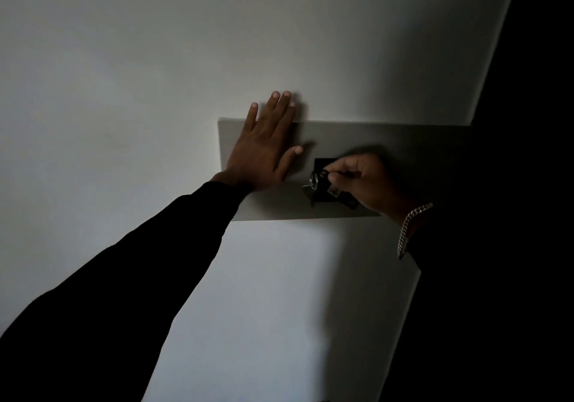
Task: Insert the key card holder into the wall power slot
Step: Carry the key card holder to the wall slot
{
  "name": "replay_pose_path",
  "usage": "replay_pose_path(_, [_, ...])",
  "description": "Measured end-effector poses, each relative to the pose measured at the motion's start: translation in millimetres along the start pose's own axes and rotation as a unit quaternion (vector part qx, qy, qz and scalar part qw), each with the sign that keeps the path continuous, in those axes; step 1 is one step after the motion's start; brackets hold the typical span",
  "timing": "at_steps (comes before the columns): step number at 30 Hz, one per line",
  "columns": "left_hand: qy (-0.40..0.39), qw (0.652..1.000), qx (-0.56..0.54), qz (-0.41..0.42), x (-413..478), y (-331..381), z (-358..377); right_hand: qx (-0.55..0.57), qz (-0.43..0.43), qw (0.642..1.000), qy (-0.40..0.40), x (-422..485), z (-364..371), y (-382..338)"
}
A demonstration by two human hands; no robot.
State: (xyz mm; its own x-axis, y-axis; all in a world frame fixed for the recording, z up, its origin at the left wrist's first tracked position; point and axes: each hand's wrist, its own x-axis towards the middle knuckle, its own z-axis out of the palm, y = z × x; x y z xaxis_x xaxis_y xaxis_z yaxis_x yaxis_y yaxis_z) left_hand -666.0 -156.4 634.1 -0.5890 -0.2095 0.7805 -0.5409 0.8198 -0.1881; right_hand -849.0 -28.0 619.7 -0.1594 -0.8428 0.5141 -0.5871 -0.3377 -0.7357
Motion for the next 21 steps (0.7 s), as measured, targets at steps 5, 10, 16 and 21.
replay_pose_path(5, [0.009, 0.999, 0.043, -0.005, 13.1, 12.9, 26.2, 0.037, 0.007, 0.998, 0.044, 17.7, -35.0, 16.7])
replay_pose_path(10, [0.021, 0.994, 0.102, -0.017, 18.5, 14.0, 45.1, 0.056, -0.001, 0.997, 0.047, 36.6, -57.8, 24.3])
replay_pose_path(16, [0.024, 0.986, 0.161, -0.016, 17.5, 8.7, 55.1, 0.073, -0.002, 0.995, 0.072, 54.0, -62.8, 33.1])
replay_pose_path(21, [0.03, 0.982, 0.183, -0.017, 17.0, 6.8, 59.3, 0.096, -0.001, 0.991, 0.096, 60.8, -67.5, 38.0])
